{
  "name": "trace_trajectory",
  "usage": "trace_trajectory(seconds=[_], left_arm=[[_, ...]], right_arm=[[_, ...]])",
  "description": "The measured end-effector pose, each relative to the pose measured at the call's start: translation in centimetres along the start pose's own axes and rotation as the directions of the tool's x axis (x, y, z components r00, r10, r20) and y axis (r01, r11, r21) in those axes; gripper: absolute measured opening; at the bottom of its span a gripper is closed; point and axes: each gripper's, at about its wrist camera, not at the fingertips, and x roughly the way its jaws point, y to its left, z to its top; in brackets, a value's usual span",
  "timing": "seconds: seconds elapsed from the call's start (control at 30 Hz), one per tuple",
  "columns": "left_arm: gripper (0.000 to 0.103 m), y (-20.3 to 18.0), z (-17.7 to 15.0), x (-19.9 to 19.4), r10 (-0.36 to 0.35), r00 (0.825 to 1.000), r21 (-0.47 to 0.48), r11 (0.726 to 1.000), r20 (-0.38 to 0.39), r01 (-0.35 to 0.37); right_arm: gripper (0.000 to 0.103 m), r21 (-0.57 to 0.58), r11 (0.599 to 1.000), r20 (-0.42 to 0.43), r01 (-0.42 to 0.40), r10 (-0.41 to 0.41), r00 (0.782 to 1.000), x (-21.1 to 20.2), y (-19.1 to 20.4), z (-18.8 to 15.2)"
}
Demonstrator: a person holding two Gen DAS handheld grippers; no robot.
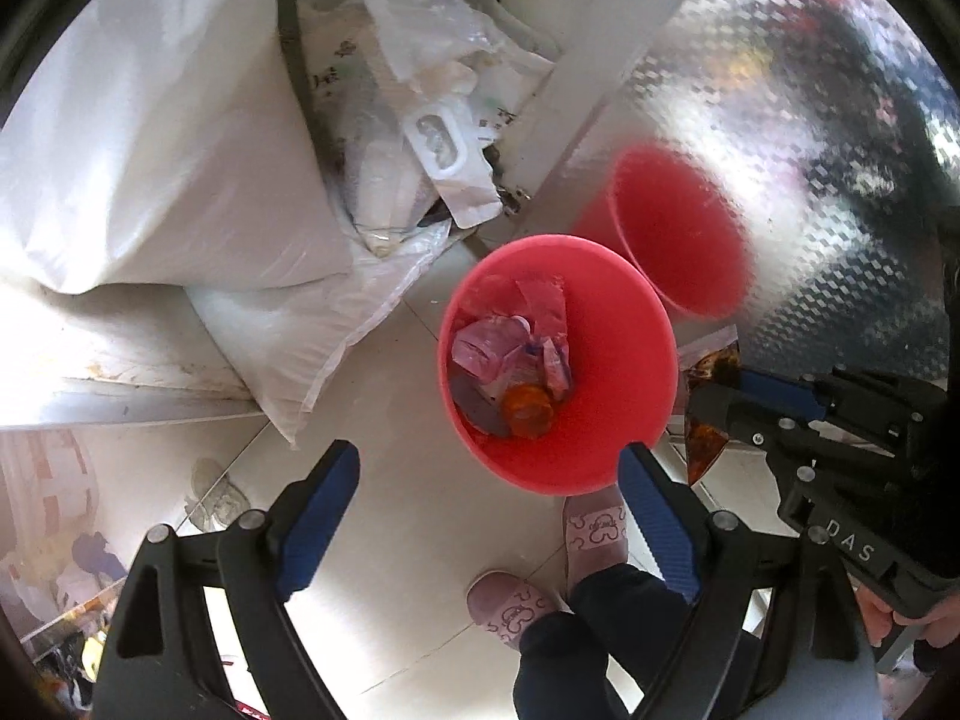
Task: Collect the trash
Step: 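Open both tools to drop the glove bag and sauce packet into the bucket, then raise both tools back up to the counter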
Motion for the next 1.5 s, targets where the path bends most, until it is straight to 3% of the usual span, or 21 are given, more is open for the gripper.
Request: trace_trajectory(seconds=[0.13, 0.2, 0.37, 0.67, 0.97, 1.17, 1.3, 1.5], left_arm=[[0.086, 0.5, 0.0, -0.6, 0.003, 1.0, -0.028, 1.0, 0.014, -0.003], [0.087, 0.4, -0.2, -1.1, 0.013, 1.0, -0.033, 0.999, 0.017, -0.012], [0.087, 0.3, -1.0, -2.7, 0.025, 0.999, -0.047, 0.999, 0.023, -0.023], [0.087, -1.1, -2.8, -9.3, 0.055, 0.997, -0.059, 0.997, 0.054, -0.052], [0.087, -3.7, -4.2, -22.0, 0.061, 0.989, -0.094, 0.994, 0.131, -0.049], [0.087, -6.6, -4.2, -31.7, 0.088, 0.975, -0.087, 0.994, 0.203, -0.072], [0.087, -8.2, -4.1, -37.7, 0.091, 0.962, -0.071, 0.995, 0.256, -0.075], [0.089, -10.4, -3.5, -45.2, 0.097, 0.934, -0.055, 0.995, 0.345, -0.083]], right_arm=[[0.021, -0.036, 0.999, -0.017, 0.001, -0.002, 1.0, -0.1, 0.5, 0.4], [0.052, -0.051, 0.999, -0.009, 0.007, -0.008, 1.0, -0.2, 0.7, 0.4], [0.063, -0.092, 0.995, 0.014, 0.033, -0.032, 0.999, -1.2, 1.4, 0.3], [0.07, -0.1, 0.991, 0.049, 0.094, -0.089, 0.995, -6.8, 3.5, -0.4], [0.07, -0.146, 0.981, 0.152, 0.126, -0.103, 0.983, -18.6, 7.1, -0.5], [0.072, -0.139, 0.98, 0.206, 0.142, -0.111, 0.972, -27.4, 8.6, -0.3], [0.074, -0.14, 0.975, 0.265, 0.17, -0.129, 0.956, -33.3, 9.5, 0.1], [0.078, -0.11, 0.968, 0.372, 0.224, -0.169, 0.913, -41.0, 10.8, 0.2]])
